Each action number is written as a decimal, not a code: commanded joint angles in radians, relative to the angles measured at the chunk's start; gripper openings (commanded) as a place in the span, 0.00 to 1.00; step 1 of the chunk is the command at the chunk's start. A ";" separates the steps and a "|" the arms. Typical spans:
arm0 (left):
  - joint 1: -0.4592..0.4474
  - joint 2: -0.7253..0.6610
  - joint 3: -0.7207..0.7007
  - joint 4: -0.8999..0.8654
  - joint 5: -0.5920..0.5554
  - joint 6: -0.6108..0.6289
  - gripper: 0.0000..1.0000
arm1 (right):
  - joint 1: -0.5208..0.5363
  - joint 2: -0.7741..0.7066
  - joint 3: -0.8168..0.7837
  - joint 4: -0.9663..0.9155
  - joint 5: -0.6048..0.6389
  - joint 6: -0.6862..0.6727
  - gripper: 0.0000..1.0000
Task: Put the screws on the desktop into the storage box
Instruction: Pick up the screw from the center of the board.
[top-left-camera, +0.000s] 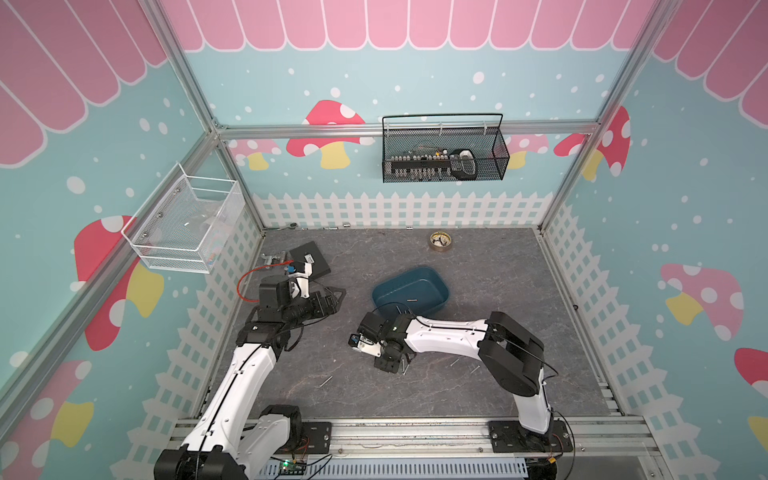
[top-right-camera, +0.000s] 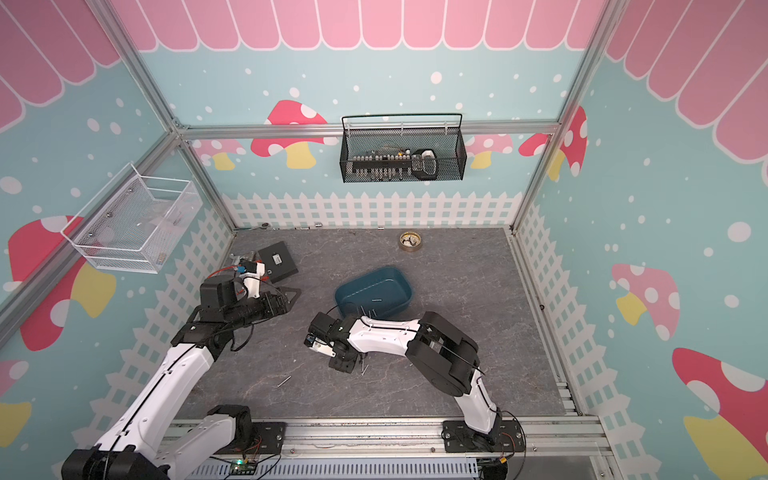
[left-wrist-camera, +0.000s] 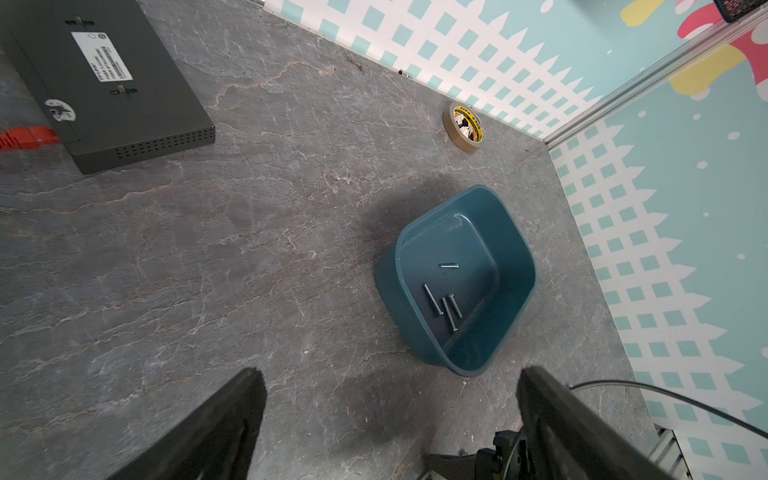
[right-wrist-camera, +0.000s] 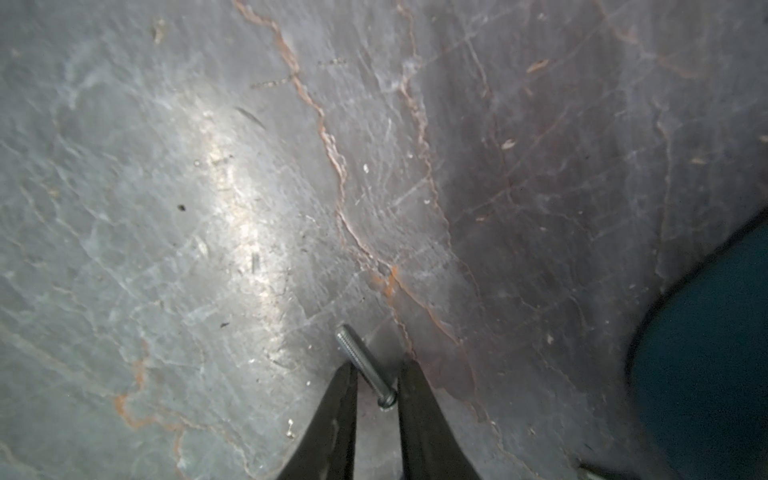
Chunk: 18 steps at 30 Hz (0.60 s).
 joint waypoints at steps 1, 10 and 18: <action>0.007 0.003 -0.004 0.019 0.005 -0.004 0.98 | -0.003 0.033 -0.002 -0.048 -0.024 -0.005 0.23; 0.008 0.009 -0.002 0.020 0.006 -0.004 0.98 | -0.004 0.017 -0.031 -0.057 -0.018 0.006 0.27; 0.007 0.008 -0.002 0.020 0.005 -0.004 0.98 | -0.005 0.016 -0.025 -0.072 -0.022 0.005 0.13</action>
